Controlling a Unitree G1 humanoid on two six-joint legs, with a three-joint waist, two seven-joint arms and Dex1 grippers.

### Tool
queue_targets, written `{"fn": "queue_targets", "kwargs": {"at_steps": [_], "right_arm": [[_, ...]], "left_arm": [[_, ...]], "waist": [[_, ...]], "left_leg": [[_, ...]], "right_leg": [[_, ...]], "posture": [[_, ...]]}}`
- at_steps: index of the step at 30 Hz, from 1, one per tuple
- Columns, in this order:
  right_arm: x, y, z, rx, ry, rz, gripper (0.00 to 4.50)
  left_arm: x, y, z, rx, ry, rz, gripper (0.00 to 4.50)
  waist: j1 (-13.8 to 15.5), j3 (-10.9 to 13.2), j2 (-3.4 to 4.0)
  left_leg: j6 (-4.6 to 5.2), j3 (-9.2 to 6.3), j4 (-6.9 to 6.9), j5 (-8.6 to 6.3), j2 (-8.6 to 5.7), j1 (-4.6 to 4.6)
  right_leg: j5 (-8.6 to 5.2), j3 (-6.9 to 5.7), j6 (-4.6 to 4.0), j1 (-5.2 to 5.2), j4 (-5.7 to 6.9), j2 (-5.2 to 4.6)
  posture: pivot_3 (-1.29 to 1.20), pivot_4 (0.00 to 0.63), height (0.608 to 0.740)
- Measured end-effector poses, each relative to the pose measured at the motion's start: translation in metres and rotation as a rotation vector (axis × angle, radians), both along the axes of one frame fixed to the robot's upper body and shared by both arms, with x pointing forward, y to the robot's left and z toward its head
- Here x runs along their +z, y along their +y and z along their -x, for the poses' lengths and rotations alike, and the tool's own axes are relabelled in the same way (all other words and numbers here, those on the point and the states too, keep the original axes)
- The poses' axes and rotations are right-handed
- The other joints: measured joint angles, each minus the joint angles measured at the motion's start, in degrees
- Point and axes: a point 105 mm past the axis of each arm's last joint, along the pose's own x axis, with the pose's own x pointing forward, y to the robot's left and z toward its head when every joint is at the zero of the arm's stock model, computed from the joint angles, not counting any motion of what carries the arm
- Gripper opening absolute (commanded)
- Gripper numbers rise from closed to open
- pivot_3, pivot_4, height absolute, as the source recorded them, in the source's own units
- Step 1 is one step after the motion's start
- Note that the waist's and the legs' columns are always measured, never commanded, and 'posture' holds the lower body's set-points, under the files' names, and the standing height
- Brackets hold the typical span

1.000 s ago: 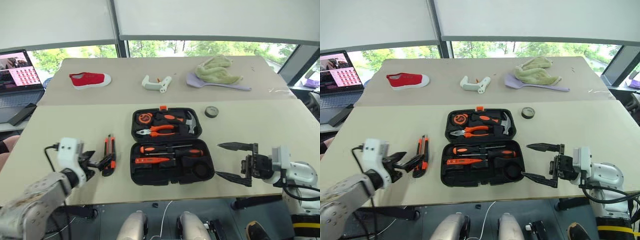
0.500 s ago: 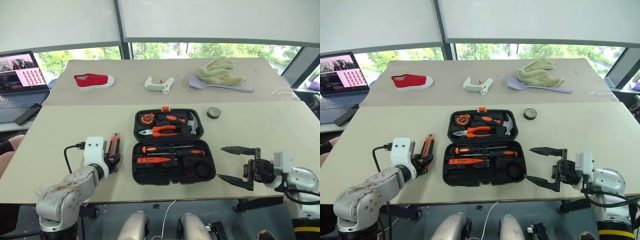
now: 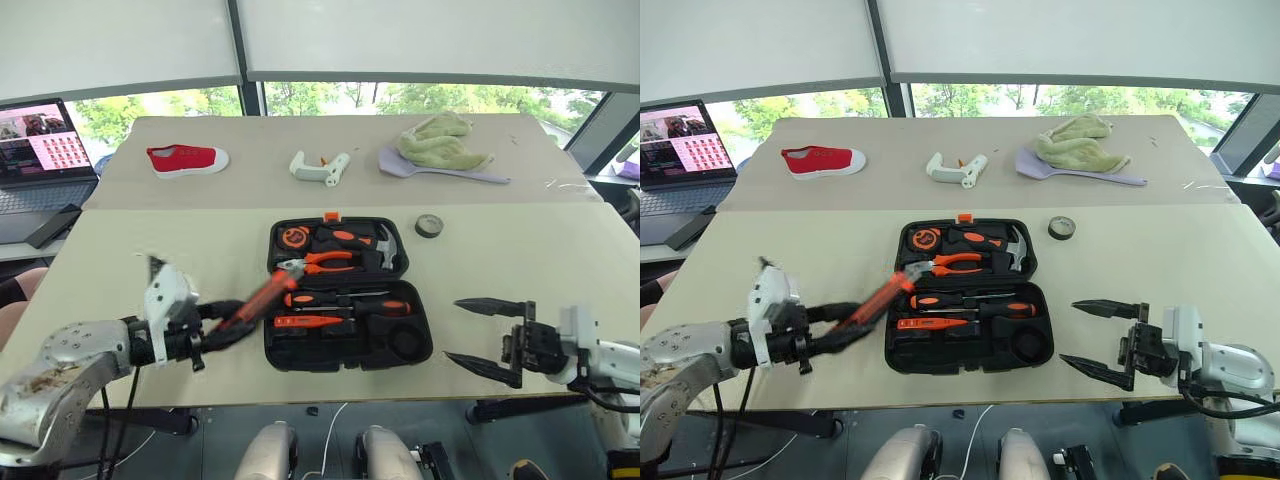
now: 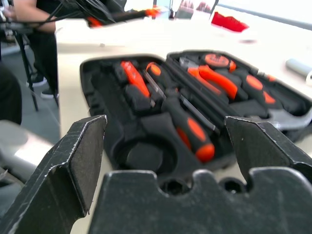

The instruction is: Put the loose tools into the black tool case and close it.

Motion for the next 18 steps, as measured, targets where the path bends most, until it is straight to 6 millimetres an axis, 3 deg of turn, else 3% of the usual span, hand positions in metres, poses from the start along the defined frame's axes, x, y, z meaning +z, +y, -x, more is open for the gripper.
{"fn": "queue_targets", "kwargs": {"at_steps": [4, 7, 12, 18], "right_arm": [[0.003, -0.004, 0.008, -0.029, 0.01, 0.017, 4.5], [0.005, -0.004, 0.012, -0.051, 0.001, 0.024, 4.5], [0.008, -0.001, 0.018, -0.075, -0.011, 0.033, 4.5], [0.012, 0.002, 0.021, -0.093, -0.01, 0.036, 4.5]], "left_arm": [[-0.009, -0.041, -0.002, -0.241, -0.035, -0.095, 1.71], [-0.023, -0.058, -0.01, -0.27, -0.055, -0.14, 1.71], [-0.05, -0.062, -0.032, -0.222, -0.111, -0.309, 1.71], [-0.053, -0.064, -0.032, -0.243, -0.141, -0.356, 1.71]], "waist": [[-0.5, 0.0, 0.04], [-0.9, 0.1, -0.05], [-1.0, 0.1, -0.1], [-0.7, 0.1, -0.13]], "left_leg": [[0.04, 0.2, 0.0, -0.02, 0.03, 0.05], [0.08, 0.3, 0.0, -0.04, 0.05, 0.06], [0.09, 0.32, 0.02, -0.05, 0.04, 0.06], [0.11, 0.32, 0.07, -0.05, 0.01, 0.09]], "right_leg": [[0.01, -0.01, 0.13, 0.03, 0.04, 0.62], [0.0, 0.07, 0.16, -0.01, 0.1, 0.71], [-0.03, 0.1, 0.23, -0.01, 0.13, 0.74], [-0.03, 0.09, 0.27, 0.01, 0.16, 0.69]], "posture": [[0.0, 0.15, 0.74], [0.0, 0.15, 0.74], [0.0, 0.15, 0.74], [0.0, 0.15, 0.74]]}}
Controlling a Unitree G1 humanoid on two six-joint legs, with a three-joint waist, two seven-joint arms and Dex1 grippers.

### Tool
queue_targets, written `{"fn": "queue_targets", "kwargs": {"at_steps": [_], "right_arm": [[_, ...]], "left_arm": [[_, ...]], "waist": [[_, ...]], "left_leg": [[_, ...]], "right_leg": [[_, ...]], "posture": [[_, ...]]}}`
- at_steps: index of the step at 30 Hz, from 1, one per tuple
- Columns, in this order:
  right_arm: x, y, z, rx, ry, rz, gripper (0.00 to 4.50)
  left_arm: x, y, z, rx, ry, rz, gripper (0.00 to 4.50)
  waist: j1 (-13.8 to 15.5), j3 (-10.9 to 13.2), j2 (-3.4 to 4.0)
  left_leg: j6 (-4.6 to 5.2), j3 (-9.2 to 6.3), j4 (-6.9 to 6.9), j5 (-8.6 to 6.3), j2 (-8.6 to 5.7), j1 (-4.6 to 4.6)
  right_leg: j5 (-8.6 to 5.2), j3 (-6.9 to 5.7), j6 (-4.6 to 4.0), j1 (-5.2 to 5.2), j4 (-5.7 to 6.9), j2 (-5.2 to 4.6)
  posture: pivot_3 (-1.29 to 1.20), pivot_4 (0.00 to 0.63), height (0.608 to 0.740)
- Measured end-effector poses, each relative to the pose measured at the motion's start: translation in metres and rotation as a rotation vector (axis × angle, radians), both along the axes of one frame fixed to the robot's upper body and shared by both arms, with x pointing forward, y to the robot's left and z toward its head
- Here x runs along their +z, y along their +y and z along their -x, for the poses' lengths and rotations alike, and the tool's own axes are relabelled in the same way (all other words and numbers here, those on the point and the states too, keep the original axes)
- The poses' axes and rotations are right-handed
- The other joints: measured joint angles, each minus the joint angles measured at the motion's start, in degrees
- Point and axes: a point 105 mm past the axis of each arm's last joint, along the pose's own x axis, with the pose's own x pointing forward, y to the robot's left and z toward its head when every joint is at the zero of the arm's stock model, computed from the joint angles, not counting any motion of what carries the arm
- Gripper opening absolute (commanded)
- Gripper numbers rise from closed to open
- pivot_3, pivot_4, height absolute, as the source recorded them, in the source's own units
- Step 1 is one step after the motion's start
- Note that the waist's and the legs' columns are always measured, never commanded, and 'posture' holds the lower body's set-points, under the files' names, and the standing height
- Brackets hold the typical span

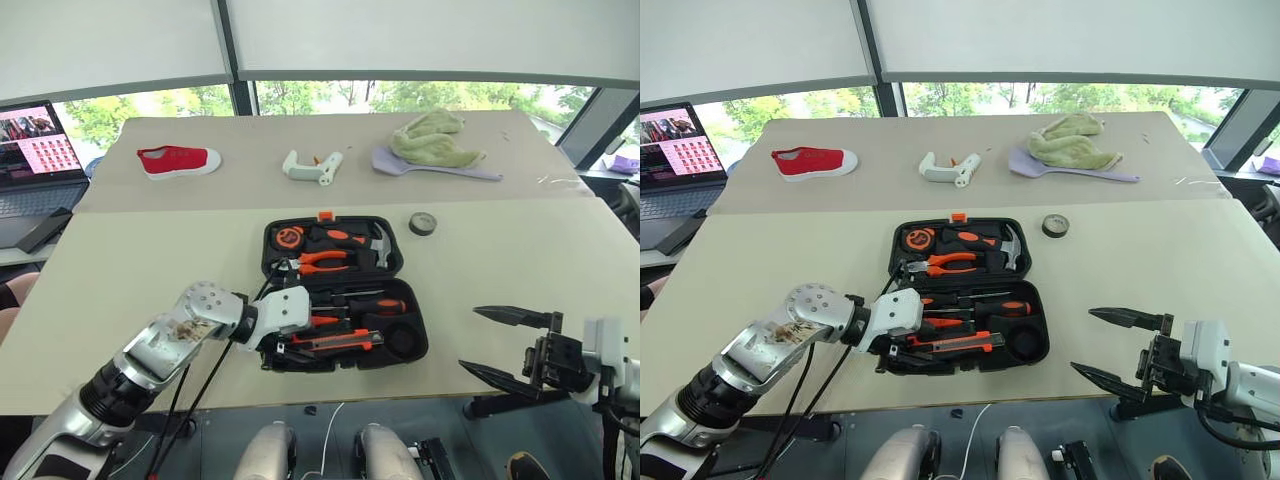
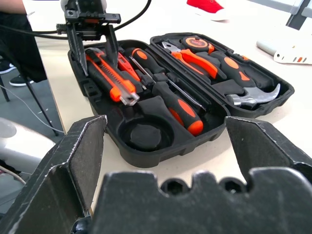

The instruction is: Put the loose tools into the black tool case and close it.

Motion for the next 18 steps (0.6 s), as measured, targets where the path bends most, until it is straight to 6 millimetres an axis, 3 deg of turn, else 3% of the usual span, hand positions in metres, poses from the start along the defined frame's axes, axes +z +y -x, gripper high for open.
{"fn": "queue_targets", "kwargs": {"at_steps": [6, 8, 12, 15, 18], "right_arm": [[0.004, 0.002, -0.004, -0.004, -0.007, -0.005, 4.5], [0.004, 0.002, -0.004, -0.004, -0.001, -0.006, 4.5], [0.007, 0.003, -0.007, 0.001, -0.012, -0.007, 4.5], [0.007, 0.003, -0.008, 0.003, -0.011, -0.008, 4.5], [0.007, 0.004, -0.008, 0.004, -0.012, -0.008, 4.5]], "left_arm": [[0.002, 0.005, 0.0, -0.01, -0.009, -0.109, 1.71], [0.002, 0.004, -0.001, 0.001, -0.011, -0.113, 2.71], [0.005, -0.001, -0.002, 0.026, -0.023, -0.06, 4.02], [0.008, -0.016, 0.008, 0.003, 0.042, 0.09, 4.02], [0.018, -0.019, 0.008, 0.002, 0.024, 0.169, 4.02]], "waist": [[0.0, 0.0, -0.02], [0.0, 0.0, -0.03], [0.1, 0.0, -0.03], [0.2, 0.1, -0.1], [0.1, 0.1, -0.13]], "left_leg": [[0.02, 0.04, 0.0, -0.01, -0.01, 0.07], [0.04, 0.04, 0.0, -0.02, -0.01, 0.09], [0.04, 0.06, 0.0, -0.02, -0.02, 0.14], [0.06, 0.05, 0.01, -0.03, -0.03, 0.06], [0.05, 0.04, 0.02, -0.03, -0.03, 0.09]], "right_leg": [[-0.03, 0.02, 0.04, 0.05, 0.0, 0.01], [-0.03, 0.02, 0.05, 0.07, 0.0, 0.02], [-0.03, 0.03, 0.05, 0.11, 0.0, -0.03], [-0.05, 0.03, 0.09, 0.06, 0.01, -0.07], [-0.05, 0.04, 0.08, 0.05, 0.04, -0.07]], "posture": [[0.0, 0.15, 0.74], [0.0, 0.15, 0.74], [0.0, 0.15, 0.74], [0.0, 0.15, 0.74], [0.0, 0.15, 0.74]]}}
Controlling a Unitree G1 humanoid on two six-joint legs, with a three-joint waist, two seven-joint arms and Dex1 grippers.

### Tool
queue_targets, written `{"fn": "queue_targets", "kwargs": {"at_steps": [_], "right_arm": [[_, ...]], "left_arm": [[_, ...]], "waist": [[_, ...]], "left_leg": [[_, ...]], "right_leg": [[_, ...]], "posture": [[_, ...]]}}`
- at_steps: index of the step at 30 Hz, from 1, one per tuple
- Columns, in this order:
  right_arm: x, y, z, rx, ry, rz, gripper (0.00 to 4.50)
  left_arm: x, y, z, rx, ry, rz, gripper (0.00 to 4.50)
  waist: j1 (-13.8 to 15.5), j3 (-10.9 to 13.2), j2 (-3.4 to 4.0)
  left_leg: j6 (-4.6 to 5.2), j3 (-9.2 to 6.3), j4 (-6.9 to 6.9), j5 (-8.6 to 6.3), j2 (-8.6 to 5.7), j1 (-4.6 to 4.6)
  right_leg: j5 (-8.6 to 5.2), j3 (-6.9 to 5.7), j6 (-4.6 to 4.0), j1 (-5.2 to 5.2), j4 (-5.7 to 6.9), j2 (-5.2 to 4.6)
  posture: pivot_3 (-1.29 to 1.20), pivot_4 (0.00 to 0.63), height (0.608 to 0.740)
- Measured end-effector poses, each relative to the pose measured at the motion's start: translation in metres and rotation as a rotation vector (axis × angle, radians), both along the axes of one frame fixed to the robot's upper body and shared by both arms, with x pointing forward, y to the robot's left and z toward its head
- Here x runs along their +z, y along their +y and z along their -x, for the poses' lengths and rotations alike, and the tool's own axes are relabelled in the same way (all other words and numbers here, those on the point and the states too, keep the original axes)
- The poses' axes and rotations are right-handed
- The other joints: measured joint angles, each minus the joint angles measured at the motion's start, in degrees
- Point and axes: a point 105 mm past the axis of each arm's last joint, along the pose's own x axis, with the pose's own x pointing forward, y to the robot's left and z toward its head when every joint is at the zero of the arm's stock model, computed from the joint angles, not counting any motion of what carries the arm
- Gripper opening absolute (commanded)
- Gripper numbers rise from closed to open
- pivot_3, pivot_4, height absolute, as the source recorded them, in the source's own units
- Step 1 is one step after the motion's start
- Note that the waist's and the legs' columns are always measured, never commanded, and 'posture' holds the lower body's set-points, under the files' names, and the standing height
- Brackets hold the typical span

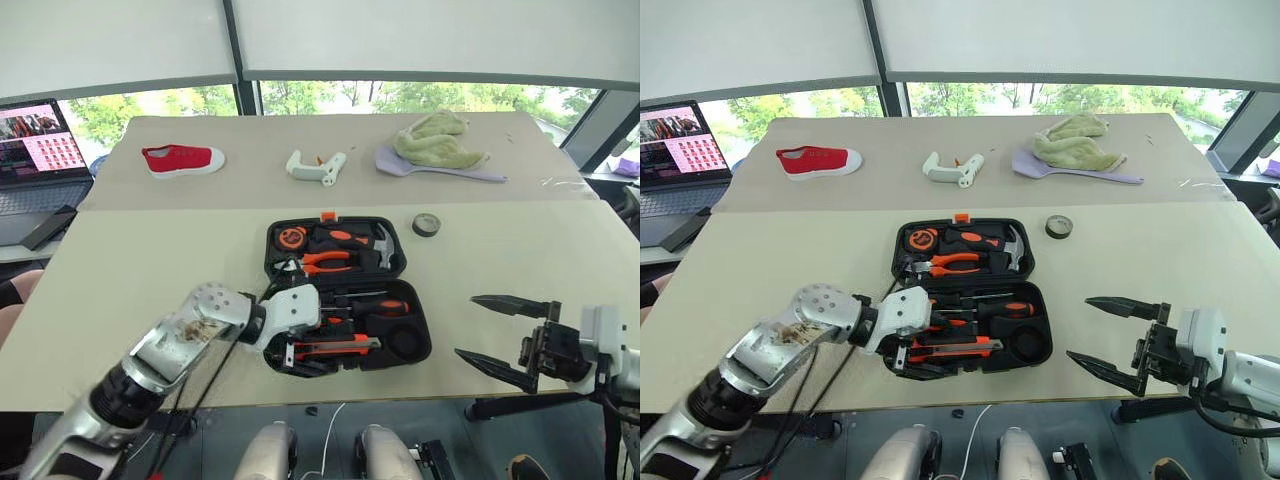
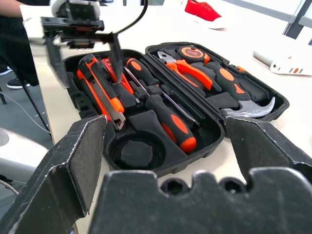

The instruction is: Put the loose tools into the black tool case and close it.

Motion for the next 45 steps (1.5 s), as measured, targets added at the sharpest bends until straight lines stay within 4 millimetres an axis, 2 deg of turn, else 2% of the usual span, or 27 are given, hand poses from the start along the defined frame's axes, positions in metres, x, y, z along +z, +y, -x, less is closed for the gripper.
{"fn": "queue_targets", "kwargs": {"at_steps": [3, 8, 9, 12, 19, 25, 30, 33, 36, 39, 40, 42, 45], "right_arm": [[-0.001, 0.0, 0.0, 0.001, 0.003, -0.001, 4.5], [-0.003, 0.003, 0.0, 0.006, 0.011, -0.012, 4.5], [-0.004, 0.004, -0.001, 0.003, 0.012, -0.017, 4.5], [-0.004, 0.004, -0.001, -0.002, 0.013, -0.018, 4.5], [-0.002, -0.007, -0.001, -0.025, 0.013, 0.007, 4.5], [-0.004, -0.004, 0.005, -0.019, 0.024, 0.018, 4.5], [-0.003, -0.005, 0.003, -0.049, 0.022, 0.008, 4.5], [-0.005, -0.005, 0.001, -0.079, 0.029, -0.011, 4.5], [-0.012, -0.012, 0.001, -0.14, 0.051, -0.033, 4.5], [-0.023, -0.036, 0.003, -0.283, 0.093, -0.084, 4.5], [-0.027, -0.047, 0.005, -0.337, 0.107, -0.096, 4.5], [-0.033, -0.069, 0.01, -0.458, 0.114, -0.122, 4.5], [-0.043, -0.099, 0.016, -0.638, 0.085, -0.147, 4.5]], "left_arm": [[0.01, 0.006, -0.008, 0.031, -0.085, 0.043, 3.28], [-0.004, 0.013, -0.01, 0.046, -0.083, 0.065, 1.4], [-0.008, 0.014, -0.011, 0.048, -0.081, 0.074, 0.91], [-0.016, 0.016, -0.009, 0.045, -0.067, 0.06, 0.06], [-0.025, 0.011, -0.007, 0.046, -0.055, 0.024, 0.06], [-0.034, 0.007, -0.007, 0.079, -0.049, -0.039, 0.06], [-0.037, -0.001, -0.007, 0.11, -0.019, -0.021, 0.06], [-0.035, -0.002, -0.009, 0.144, -0.015, 0.057, 0.06], [-0.028, 0.006, -0.016, 0.231, 0.011, 0.199, 0.74], [0.004, 0.033, -0.027, 0.327, -0.067, 0.398, 1.86], [0.017, 0.048, -0.031, 0.37, -0.112, 0.462, 2.19], [0.029, 0.081, -0.031, 0.433, -0.16, 0.512, 2.97], [0.027, 0.133, -0.029, 0.554, -0.188, 0.492, 4.09]], "waist": [[-0.1, 0.0, 0.01], [0.0, 0.0, 0.01], [0.0, 0.0, 0.01], [0.1, 0.0, 0.01], [0.1, 0.0, 0.04], [0.2, -0.1, 0.09], [0.2, -0.3, 0.19], [0.2, -0.3, 0.2], [0.1, -0.3, 0.14], [0.1, -0.3, 0.17], [0.1, -0.3, 0.18], [0.0, -0.3, 0.18], [-0.3, -0.3, 0.2]], "left_leg": [[0.0, 0.01, 0.0, 0.0, 0.01, 0.05], [0.0, 0.02, 0.0, 0.0, 0.01, 0.04], [0.0, 0.01, 0.0, 0.0, -0.01, 0.04], [0.0, 0.02, 0.0, 0.0, -0.01, 0.04], [0.0, 0.02, 0.0, 0.0, -0.01, 0.12], [0.02, 0.04, 0.0, -0.01, -0.01, 0.22], [0.02, 0.03, 0.0, -0.01, 0.0, 0.46], [0.02, 0.02, 0.0, -0.02, 0.02, 0.52], [0.02, 0.01, 0.0, -0.01, 0.09, 0.19], [0.01, 0.0, -0.01, -0.02, 0.1, 0.01], [0.02, 0.0, -0.01, -0.02, 0.1, 0.01], [0.01, 0.02, -0.02, -0.04, 0.16, 0.04], [0.02, 0.14, -0.07, -0.06, 0.21, 0.14]], "right_leg": [[0.0, 0.03, 0.0, 0.01, 0.0, 0.0], [0.0, 0.03, 0.0, 0.02, 0.0, -0.02], [0.0, 0.02, 0.0, 0.02, 0.01, -0.04], [0.0, 0.03, 0.0, 0.02, 0.0, -0.05], [0.0, 0.02, 0.0, 0.12, 0.0, -0.05], [0.0, 0.05, 0.02, 0.24, -0.01, -0.06], [-0.01, 0.03, 0.03, 0.5, -0.03, -0.07], [-0.01, 0.03, 0.03, 0.6, -0.07, -0.09], [0.01, 0.04, -0.01, 0.17, -0.01, -0.08], [0.02, 0.04, -0.02, -0.03, 0.0, -0.12], [0.02, 0.06, -0.03, -0.04, 0.0, -0.14], [0.02, 0.06, -0.04, -0.01, -0.06, -0.14], [0.02, 0.1, -0.1, 0.01, -0.07, -0.13]], "posture": [[0.0, 0.15, 0.74], [0.0, 0.15, 0.74], [0.0, 0.15, 0.74], [0.0, 0.15, 0.74], [0.0, 0.15, 0.74], [0.0, 0.15, 0.74], [0.0, 0.15, 0.74], [0.0, 0.15, 0.74], [0.0, 0.15, 0.74], [0.0, 0.15, 0.74], [0.0, 0.15, 0.74], [0.0, 0.15, 0.74], [0.0, 0.15, 0.74]]}}
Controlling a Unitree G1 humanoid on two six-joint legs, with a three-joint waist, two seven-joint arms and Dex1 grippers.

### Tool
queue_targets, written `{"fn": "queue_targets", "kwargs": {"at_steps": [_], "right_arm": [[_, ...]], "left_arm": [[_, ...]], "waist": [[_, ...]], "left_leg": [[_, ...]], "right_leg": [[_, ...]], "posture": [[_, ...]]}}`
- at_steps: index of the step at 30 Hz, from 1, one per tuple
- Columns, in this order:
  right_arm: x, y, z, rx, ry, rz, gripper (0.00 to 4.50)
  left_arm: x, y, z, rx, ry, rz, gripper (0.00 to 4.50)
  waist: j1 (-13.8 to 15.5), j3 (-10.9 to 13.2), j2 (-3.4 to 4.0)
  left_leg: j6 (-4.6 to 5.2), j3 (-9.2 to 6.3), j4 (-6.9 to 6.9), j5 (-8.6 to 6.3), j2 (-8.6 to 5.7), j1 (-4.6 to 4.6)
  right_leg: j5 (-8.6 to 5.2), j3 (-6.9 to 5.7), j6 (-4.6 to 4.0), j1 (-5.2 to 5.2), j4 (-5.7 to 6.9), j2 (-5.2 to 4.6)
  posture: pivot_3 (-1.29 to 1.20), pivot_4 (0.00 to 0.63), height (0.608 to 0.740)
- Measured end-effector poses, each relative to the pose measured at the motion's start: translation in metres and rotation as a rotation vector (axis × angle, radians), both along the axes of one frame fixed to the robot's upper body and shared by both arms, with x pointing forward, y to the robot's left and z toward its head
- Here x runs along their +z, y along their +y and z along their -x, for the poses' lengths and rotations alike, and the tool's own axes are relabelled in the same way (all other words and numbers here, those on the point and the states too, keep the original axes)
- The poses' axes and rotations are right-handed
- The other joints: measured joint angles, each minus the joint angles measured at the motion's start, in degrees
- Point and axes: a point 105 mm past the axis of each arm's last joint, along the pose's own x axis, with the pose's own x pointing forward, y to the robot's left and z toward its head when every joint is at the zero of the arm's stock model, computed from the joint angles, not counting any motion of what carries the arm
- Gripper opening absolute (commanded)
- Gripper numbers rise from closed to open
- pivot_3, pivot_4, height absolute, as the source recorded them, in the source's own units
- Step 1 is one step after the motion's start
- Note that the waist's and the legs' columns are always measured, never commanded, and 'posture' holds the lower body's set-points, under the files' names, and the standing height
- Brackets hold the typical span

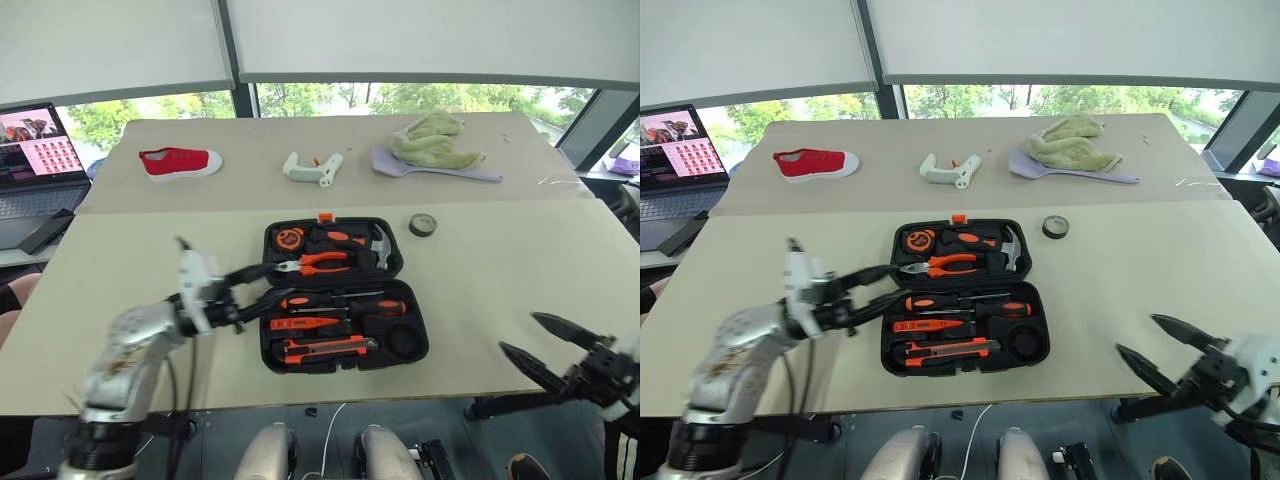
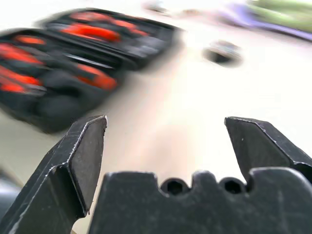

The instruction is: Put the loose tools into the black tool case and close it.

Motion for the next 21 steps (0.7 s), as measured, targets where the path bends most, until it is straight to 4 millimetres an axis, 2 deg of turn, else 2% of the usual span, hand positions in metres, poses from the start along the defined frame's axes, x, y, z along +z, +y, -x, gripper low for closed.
{"fn": "queue_targets", "kwargs": {"at_steps": [1, 5, 8, 11, 13, 16, 19, 21], "right_arm": [[-0.003, -0.005, 0.001, -0.036, 0.0, 0.006, 4.5], [-0.003, -0.009, -0.005, -0.077, -0.043, 0.032, 4.5], [0.008, -0.005, -0.022, -0.071, -0.107, 0.032, 4.5], [0.015, 0.007, -0.04, -0.007, -0.116, 0.033, 4.5], [0.028, 0.017, -0.058, 0.071, -0.106, 0.054, 4.5], [0.053, 0.028, -0.093, 0.158, -0.054, 0.152, 4.5], [0.069, 0.037, -0.13, 0.176, 0.03, 0.276, 4.5], [0.075, 0.051, -0.155, 0.22, 0.093, 0.339, 4.5]], "left_arm": [[-0.002, 0.013, 0.002, 0.033, 0.006, -0.01, 4.39], [-0.004, 0.041, 0.006, 0.104, 0.0, 0.016, 4.39], [-0.005, 0.053, 0.012, 0.145, -0.014, 0.012, 4.39], [-0.006, 0.053, 0.015, 0.163, -0.015, 0.019, 4.39], [-0.005, 0.05, 0.016, 0.162, -0.025, 0.021, 4.39], [-0.005, 0.041, 0.016, 0.149, -0.031, 0.025, 4.39], [-0.007, 0.032, 0.013, 0.148, -0.031, 0.05, 4.39], [-0.006, 0.027, 0.011, 0.15, -0.039, 0.069, 4.39]], "waist": [[-0.1, 0.0, 0.01], [0.0, 0.0, 0.01], [-0.1, 0.0, 0.0], [-0.2, 0.0, 0.01], [-0.3, 0.0, 0.02], [-0.7, 0.0, 0.02], [-1.0, 0.0, 0.01], [-1.1, 0.0, 0.0]], "left_leg": [[0.0, 0.04, -0.02, 0.0, -0.01, 0.02], [0.01, 0.17, 0.01, 0.0, -0.01, 0.03], [0.01, 0.19, 0.01, -0.01, 0.01, 0.04], [0.03, 0.21, 0.0, -0.02, 0.02, 0.03], [0.03, 0.24, 0.01, -0.02, 0.03, 0.04], [0.04, 0.28, 0.0, -0.02, 0.03, 0.03], [0.05, 0.3, -0.02, -0.03, 0.07, -0.01], [0.03, 0.29, -0.02, -0.04, 0.08, -0.04]], "right_leg": [[0.0, 0.01, -0.01, -0.01, 0.0, 0.01], [0.0, 0.03, 0.0, 0.0, 0.0, 0.0], [0.01, 0.05, 0.0, -0.01, 0.0, 0.01], [0.01, 0.08, 0.0, -0.02, 0.02, -0.01], [0.04, 0.09, -0.01, -0.01, 0.01, -0.02], [0.05, 0.11, -0.02, -0.04, 0.0, 0.0], [0.06, 0.09, -0.04, -0.13, 0.01, 0.04], [0.06, 0.06, -0.06, -0.16, -0.01, 0.06]], "posture": [[0.0, 0.15, 0.74], [0.0, 0.15, 0.74], [0.0, 0.15, 0.74], [0.0, 0.15, 0.74], [0.0, 0.15, 0.74], [0.0, 0.15, 0.74], [0.0, 0.15, 0.74], [0.0, 0.15, 0.74]]}}
